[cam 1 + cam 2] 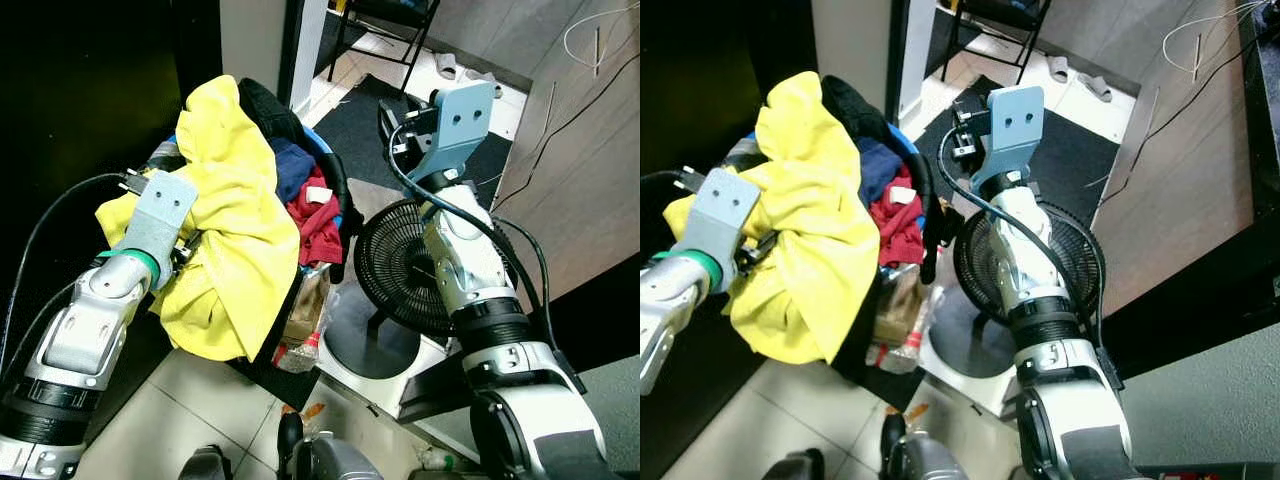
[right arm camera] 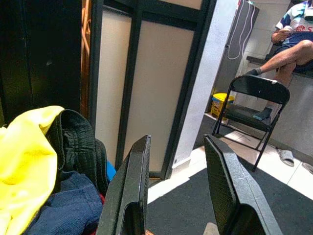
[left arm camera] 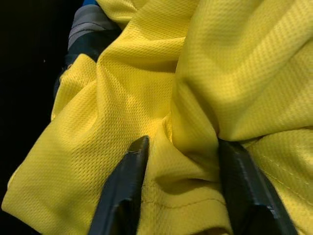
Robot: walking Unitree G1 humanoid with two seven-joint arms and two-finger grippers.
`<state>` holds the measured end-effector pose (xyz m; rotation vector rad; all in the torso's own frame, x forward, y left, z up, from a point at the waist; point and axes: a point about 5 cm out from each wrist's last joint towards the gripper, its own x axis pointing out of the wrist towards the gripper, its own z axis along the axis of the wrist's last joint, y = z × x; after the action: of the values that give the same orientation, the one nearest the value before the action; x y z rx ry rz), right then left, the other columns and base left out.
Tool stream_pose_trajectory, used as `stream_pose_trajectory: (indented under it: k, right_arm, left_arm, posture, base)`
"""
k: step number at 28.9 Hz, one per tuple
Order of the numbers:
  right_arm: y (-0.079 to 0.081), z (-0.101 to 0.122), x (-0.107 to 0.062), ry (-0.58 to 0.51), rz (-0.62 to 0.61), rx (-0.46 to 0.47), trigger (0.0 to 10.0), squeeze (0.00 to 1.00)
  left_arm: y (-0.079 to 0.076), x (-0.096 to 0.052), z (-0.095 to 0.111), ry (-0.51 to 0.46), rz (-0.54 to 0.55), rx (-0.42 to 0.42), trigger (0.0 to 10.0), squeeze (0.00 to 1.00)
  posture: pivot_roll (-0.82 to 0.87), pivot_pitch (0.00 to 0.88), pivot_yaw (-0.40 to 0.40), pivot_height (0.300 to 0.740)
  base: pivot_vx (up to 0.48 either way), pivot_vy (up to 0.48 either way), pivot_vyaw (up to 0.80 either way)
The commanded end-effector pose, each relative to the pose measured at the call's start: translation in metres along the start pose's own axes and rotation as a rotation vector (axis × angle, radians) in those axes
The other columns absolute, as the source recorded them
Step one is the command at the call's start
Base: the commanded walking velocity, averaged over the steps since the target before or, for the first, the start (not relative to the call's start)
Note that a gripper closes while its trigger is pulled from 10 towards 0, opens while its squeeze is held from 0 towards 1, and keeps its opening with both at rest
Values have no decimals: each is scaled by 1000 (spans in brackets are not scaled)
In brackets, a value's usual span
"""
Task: Clothes washing
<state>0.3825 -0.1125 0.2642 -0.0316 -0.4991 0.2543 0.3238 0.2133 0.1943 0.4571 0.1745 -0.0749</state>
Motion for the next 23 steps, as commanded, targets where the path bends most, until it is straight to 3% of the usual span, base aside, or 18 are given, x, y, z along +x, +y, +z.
stream_pose_trajectory:
  k: [1, 5, 11, 15, 16, 17, 18, 20, 21, 22, 23]
  right_arm:
    - [-3, -5, -3, 21, -10, 3, 10000, 0]
    - [-3, -5, -3, 22, -10, 1, 10000, 0]
    - [-3, -5, -3, 22, -11, 0, 10000, 0]
    - [-3, -4, -3, 19, -11, 3, 10000, 0]
    - [-3, -4, -3, 18, -12, 4, 10000, 0]
    - [-3, -4, -3, 18, -12, 4, 10000, 0]
    - [-2, -4, -2, 16, -14, 6, 10000, 0]
    - [-2, -4, -2, 16, -14, 6, 10000, 0]
    - [-2, -3, -2, 13, -16, 8, 10000, 0]
    - [-2, -2, -2, 7, -20, 12, 10000, 0]
    - [-2, -2, -2, 7, -20, 12, 10000, 0]
  left_arm:
    - [-7, -2, -9, 31, -32, -4, 0, 0]
    - [-8, -6, -6, -3, -45, -2, 0, 0]
    - [-11, -11, 7, -56, -99, -73, 0, 0]
    - [-14, -17, 24, -110, -156, -182, 0, 0]
    - [-15, -19, 34, -141, -182, -252, 0, 0]
    - [-15, -19, 34, -141, -182, -252, 0, 0]
    - [-13, -21, 48, -197, -201, -314, 0, 0]
    - [-13, -21, 48, -197, -201, -314, 0, 0]
    - [-7, -23, 67, -276, -187, -375, 0, 0]
    - [4, -25, 91, -380, -154, -427, 6863, 0]
    - [4, -25, 91, -380, -154, -427, 6863, 0]
  posture:
    - [118, 145, -117, 740]
    - [117, 146, -118, 740]
    - [118, 147, -117, 740]
    - [119, 146, -115, 740]
    - [121, 146, -113, 740]
    - [121, 146, -113, 740]
    - [124, 145, -110, 740]
    - [124, 145, -110, 740]
    - [124, 144, -107, 740]
    - [126, 141, -105, 740]
    - [126, 141, -105, 740]
  base:
    - [0, 0, 0]
    - [0, 0, 0]
    - [0, 0, 0]
    - [0, 0, 0]
    - [0, 0, 0]
    - [0, 0, 0]
    - [0, 0, 0]
    - [0, 0, 0]
    - [0, 0, 0]
    - [0, 0, 0]
    - [0, 0, 0]
